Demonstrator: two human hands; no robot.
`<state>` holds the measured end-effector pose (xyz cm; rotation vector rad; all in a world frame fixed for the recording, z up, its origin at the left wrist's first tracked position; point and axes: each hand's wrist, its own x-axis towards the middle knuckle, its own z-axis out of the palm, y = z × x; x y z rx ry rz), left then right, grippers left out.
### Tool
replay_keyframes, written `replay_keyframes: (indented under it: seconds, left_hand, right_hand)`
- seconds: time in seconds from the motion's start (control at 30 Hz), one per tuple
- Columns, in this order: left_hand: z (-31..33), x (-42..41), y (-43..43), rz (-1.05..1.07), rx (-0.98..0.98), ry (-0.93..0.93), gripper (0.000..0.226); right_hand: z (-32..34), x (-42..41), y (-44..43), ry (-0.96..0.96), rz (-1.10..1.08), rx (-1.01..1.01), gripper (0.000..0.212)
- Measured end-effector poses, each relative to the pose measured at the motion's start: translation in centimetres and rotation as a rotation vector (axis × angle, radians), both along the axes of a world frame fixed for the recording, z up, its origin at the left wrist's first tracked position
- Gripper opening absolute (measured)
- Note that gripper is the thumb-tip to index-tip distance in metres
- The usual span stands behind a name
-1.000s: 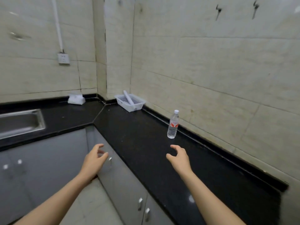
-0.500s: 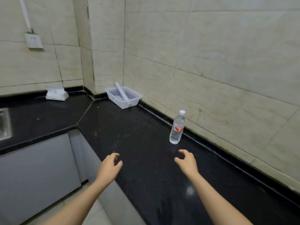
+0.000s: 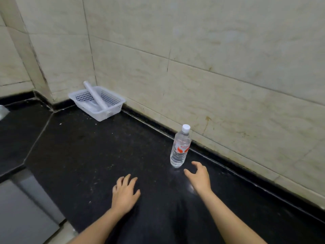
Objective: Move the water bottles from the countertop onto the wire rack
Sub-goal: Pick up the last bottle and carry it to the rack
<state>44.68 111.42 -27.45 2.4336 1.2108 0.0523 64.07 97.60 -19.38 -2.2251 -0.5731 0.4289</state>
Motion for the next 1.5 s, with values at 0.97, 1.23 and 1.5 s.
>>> replay_keyframes:
  seconds: [0.97, 1.23, 1.5]
  left_hand:
    - [-4.2, 5.8, 12.2, -0.393, -0.02, 0.166, 0.09]
    - [-1.3, 8.1, 6.5, -0.569, 0.037, 0.021, 0.052]
    - [3.4, 9.8, -16.6, -1.019, -0.029, -0.247, 0.057]
  right_hand:
    - [-2.7, 1.7, 8.9, -0.058, -0.556, 0.316, 0.056]
    - [-0.6, -4.5, -5.9, -0.04, -0.598, 0.215, 0.061]
    - [3.1, -12.4, -25.5, -0.168, -0.892, 0.204, 0.059]
